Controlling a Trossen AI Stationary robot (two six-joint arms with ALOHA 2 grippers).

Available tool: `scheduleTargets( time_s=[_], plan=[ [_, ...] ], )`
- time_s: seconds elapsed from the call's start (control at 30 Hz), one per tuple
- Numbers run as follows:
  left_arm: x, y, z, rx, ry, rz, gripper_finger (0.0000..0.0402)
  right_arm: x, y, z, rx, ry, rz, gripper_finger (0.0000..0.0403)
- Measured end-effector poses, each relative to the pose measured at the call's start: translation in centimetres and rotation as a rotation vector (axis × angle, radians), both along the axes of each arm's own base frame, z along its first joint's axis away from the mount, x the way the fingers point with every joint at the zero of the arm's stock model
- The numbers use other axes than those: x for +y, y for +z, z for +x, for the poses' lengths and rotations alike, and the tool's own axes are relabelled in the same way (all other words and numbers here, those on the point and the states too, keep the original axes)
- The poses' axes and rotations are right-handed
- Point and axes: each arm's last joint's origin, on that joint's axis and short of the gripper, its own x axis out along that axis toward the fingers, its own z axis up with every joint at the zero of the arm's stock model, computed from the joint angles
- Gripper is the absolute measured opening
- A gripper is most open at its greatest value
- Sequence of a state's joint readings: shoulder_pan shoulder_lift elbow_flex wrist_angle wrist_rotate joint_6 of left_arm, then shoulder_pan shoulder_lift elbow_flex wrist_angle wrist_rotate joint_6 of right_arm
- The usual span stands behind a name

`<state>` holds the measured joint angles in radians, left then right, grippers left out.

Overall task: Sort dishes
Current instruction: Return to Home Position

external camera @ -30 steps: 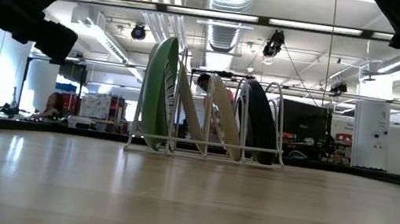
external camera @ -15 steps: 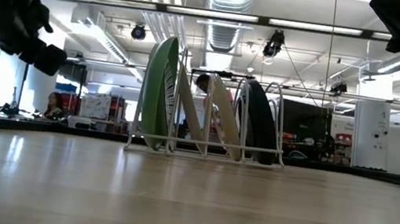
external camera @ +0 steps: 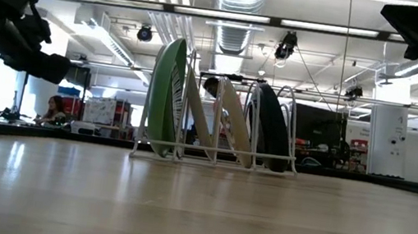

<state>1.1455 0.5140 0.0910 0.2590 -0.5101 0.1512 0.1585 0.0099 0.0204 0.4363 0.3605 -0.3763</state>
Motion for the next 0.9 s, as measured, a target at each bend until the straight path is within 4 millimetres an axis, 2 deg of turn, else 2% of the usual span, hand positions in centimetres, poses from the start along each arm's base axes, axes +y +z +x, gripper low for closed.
scheduleTargets(
  time_s=[0.9],
  plan=[
    [0.16, -0.04, -0.14, -0.047, 0.003, 0.002, 0.0077, -0.01, -0.16, 0.07, 0.017, -0.007, 0.001, 0.0018]
  ],
)
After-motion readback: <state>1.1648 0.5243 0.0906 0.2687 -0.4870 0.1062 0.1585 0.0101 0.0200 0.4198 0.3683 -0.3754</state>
